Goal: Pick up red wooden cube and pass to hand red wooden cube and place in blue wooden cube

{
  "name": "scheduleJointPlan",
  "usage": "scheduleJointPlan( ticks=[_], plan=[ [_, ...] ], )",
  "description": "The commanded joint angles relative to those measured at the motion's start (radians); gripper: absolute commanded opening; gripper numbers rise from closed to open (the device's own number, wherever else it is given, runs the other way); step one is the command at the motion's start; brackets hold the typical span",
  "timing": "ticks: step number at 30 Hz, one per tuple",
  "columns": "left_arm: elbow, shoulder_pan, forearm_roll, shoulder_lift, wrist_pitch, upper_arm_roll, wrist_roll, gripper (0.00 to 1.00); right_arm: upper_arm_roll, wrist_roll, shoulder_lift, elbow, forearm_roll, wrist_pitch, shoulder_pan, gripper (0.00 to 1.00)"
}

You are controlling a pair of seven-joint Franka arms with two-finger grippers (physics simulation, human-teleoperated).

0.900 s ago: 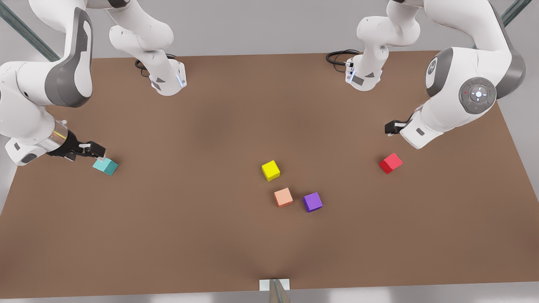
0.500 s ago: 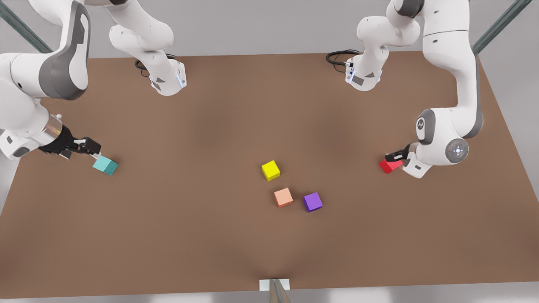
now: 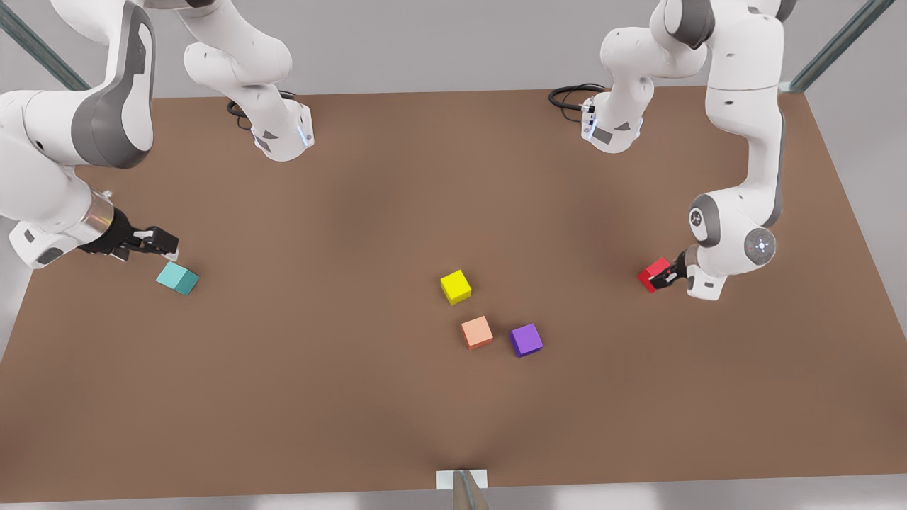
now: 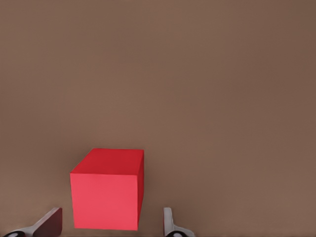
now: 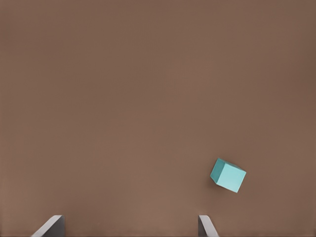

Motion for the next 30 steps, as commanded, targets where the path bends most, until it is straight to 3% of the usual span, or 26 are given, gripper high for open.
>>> scheduleJointPlan(
  ticks=[1, 23, 25, 26, 30],
  plan=[
    [-0.011, 0.000, -0.002, 0.000, 0.046, 0.000, -0.119, 1.00, 0.003, -0.001, 0.000, 0.001, 0.001, -0.015, 0.001, 1.00],
    [-0.029, -0.001, -0.008, 0.136, 0.157, 0.000, -0.101, 1.00, 0.004, -0.002, 0.009, -0.002, 0.001, -0.027, 0.009, 1.00],
    [-0.028, -0.012, -0.012, 0.136, 0.157, 0.000, -0.101, 0.62, 0.004, -0.002, 0.009, -0.004, -0.001, -0.028, 0.009, 1.00],
    [-0.028, -0.013, -0.015, 0.135, 0.157, 0.000, -0.101, 0.57, 0.004, -0.002, 0.010, -0.004, -0.001, -0.028, 0.009, 1.00],
    [-0.008, -0.027, -0.012, 0.054, 0.143, -0.029, -0.099, 0.57, 0.004, -0.002, 0.010, -0.004, 0.001, -0.028, 0.009, 1.00]
  ],
)
